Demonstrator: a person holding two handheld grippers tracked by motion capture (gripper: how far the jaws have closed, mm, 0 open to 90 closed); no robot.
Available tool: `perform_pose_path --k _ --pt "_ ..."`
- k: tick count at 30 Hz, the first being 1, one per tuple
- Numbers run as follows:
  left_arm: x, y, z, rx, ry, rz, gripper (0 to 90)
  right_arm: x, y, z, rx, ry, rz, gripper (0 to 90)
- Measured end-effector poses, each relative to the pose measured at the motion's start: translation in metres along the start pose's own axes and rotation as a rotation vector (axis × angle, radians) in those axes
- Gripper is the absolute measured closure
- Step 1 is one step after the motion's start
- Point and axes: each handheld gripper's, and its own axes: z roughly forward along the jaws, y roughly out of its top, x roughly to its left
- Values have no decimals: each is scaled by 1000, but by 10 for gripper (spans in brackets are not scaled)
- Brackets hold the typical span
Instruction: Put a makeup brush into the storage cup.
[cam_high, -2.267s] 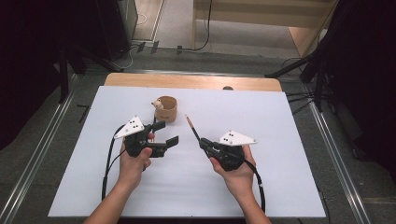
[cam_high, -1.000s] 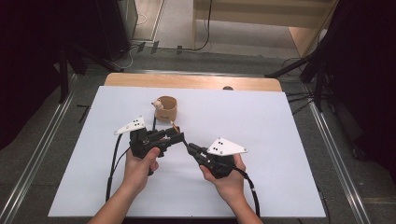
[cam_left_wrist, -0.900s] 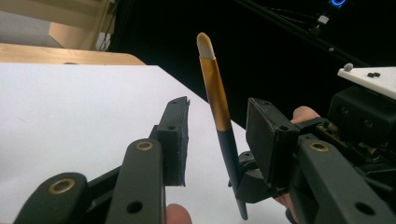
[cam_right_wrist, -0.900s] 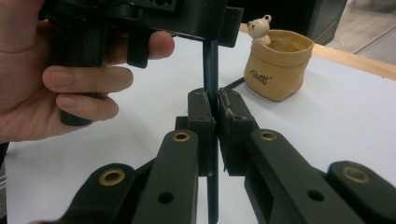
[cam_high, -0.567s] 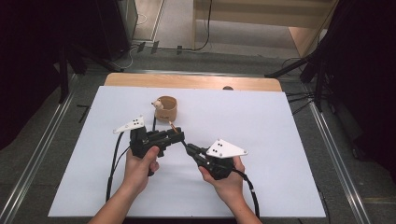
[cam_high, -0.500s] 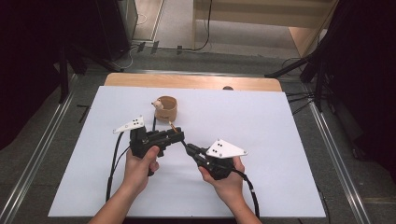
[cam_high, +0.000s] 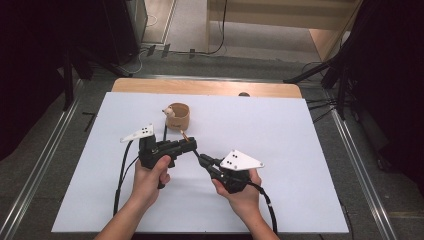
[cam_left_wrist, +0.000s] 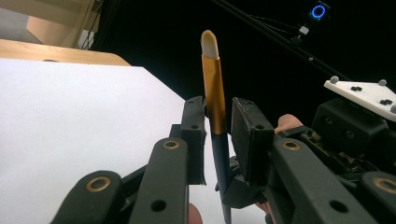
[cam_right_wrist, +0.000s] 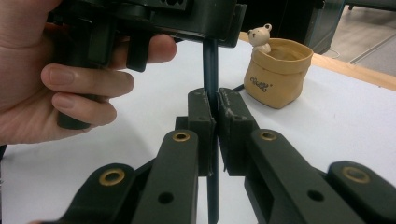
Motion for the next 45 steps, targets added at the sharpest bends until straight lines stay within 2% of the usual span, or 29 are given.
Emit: perform_pose_path --k 2,5,12,16,19,21,22,24,26,28,29,31,33,37,45 --pt "-1 0 0 -4 14 4 786 0 0 0 -1 0 0 858" --pt "1 -1 0 -11 15 -14 792 0 -1 0 -3 0 0 858" --pt "2 -2 0 -15 -14 -37 820 1 -1 1 0 -3 -1 858" --pt "-1 -2 1 -6 -8 -9 841 1 -2 2 7 -3 -4 858" --pt "-1 -1 0 -8 -5 -1 842 -1 -3 2 0 16 9 848" --pt "-2 -1 -1 -9 6 11 842 -3 -3 1 -29 34 26 671" --pt "-2 -1 -1 -10 6 13 842 -3 -2 2 -43 29 26 564" --pt "-2 0 -2 -12 16 22 842 -3 -2 4 -49 -26 3 367" --pt "-2 0 -3 -14 25 27 842 -4 -2 5 -18 -69 13 231" --pt "-2 0 -3 -14 29 35 842 -5 -2 5 5 -80 28 137" --pt "-2 1 -4 -13 32 39 842 -5 -3 4 12 -90 22 122" --pt "-3 1 -4 -11 43 49 842 -4 -4 0 22 -144 2 113" --pt "-3 1 -5 -9 49 54 842 -6 -7 -6 19 -178 2 113" --pt "-2 1 -5 -6 60 65 842 -17 -13 -19 -2 -177 33 113" --pt "-2 2 -6 -5 81 82 842 -29 -24 -38 -7 -226 17 139"
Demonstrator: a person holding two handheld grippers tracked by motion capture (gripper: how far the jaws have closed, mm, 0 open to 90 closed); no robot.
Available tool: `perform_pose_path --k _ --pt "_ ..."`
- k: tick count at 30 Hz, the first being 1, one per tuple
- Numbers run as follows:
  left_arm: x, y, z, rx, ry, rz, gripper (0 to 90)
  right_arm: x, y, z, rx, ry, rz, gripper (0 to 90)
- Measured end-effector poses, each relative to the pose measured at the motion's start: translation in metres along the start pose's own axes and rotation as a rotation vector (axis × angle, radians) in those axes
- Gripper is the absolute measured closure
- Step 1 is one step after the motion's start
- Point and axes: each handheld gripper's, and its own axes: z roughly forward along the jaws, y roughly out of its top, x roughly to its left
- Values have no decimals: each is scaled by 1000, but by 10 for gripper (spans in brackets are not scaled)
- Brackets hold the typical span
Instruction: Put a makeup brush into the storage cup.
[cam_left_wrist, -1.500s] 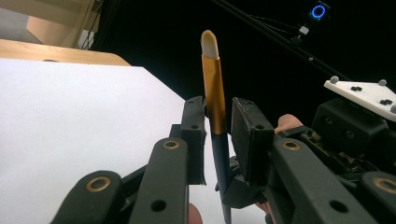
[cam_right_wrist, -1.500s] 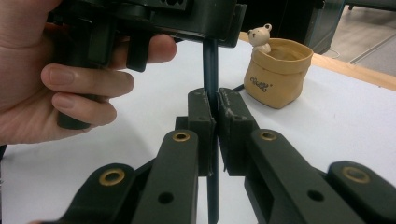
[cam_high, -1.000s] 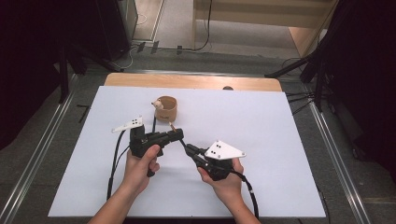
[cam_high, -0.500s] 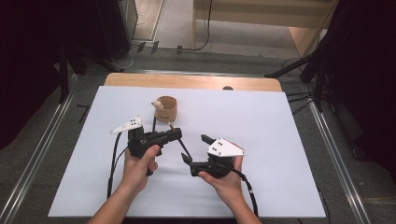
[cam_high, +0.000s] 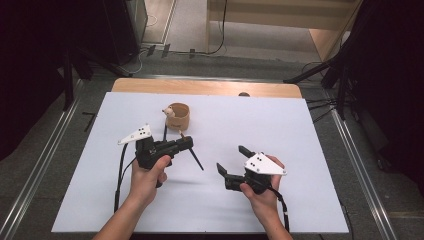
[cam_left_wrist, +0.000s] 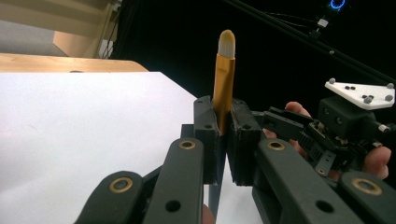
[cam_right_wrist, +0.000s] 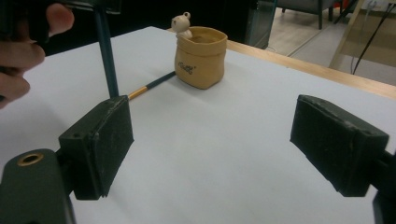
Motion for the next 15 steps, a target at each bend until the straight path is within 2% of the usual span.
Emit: perform_pose_path --k 15 --pt "4 3 -6 -14 27 7 842 -37 -23 -31 -9 -99 44 138"
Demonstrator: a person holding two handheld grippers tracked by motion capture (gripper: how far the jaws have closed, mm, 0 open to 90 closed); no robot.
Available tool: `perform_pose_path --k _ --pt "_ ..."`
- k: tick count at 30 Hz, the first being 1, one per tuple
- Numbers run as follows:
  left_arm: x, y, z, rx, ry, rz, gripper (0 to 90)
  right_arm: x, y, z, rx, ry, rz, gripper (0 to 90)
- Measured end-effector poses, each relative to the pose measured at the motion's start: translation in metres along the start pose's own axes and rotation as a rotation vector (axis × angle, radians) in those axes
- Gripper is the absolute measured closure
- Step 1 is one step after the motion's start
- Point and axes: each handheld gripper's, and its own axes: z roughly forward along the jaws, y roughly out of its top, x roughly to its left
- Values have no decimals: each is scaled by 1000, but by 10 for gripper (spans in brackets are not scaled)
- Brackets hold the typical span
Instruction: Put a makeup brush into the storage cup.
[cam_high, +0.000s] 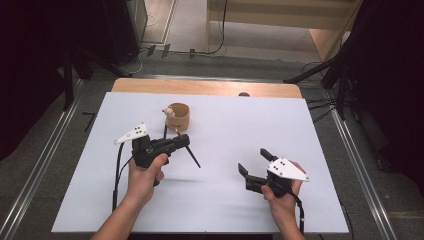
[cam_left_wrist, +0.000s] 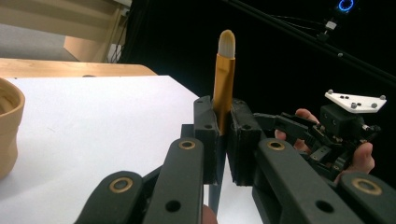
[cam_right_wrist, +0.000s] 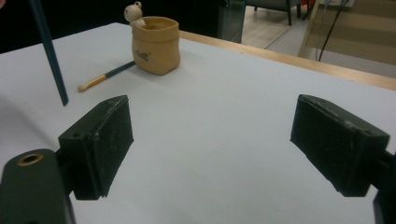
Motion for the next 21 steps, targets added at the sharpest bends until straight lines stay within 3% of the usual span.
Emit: perform_pose_path --k 10,21 --pt "3 1 -1 9 19 5 842 -19 -13 -13 -3 -26 22 136" --pt "10 10 -6 10 62 10 843 -45 -27 -33 -18 -94 70 135"
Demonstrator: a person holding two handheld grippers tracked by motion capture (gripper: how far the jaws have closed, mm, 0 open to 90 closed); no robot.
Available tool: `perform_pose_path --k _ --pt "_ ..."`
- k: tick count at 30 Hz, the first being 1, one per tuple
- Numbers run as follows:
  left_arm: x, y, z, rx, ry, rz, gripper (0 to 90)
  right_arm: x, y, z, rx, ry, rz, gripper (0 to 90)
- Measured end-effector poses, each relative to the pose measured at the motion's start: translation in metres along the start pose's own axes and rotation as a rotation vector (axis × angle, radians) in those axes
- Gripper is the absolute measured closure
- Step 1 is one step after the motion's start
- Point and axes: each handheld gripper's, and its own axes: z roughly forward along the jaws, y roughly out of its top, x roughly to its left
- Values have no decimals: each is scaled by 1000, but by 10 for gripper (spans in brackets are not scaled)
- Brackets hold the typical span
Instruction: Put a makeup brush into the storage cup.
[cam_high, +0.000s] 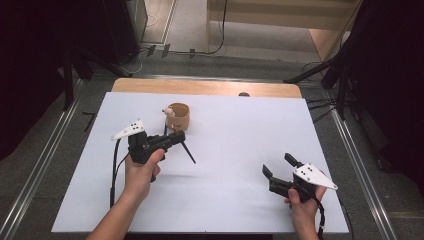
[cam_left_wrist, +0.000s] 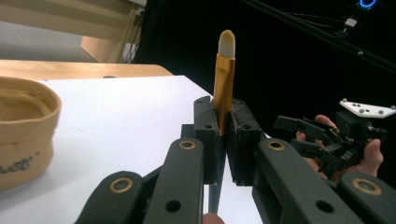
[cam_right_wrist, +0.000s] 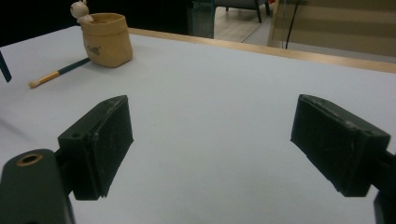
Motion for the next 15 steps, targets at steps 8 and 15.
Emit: perform_pose_path --k 8,15 --pt "7 14 -4 -17 35 12 842 -15 -5 -13 -21 2 34 134" --pt "13 34 -5 -30 76 39 842 -21 -9 -19 -14 -16 3 134"
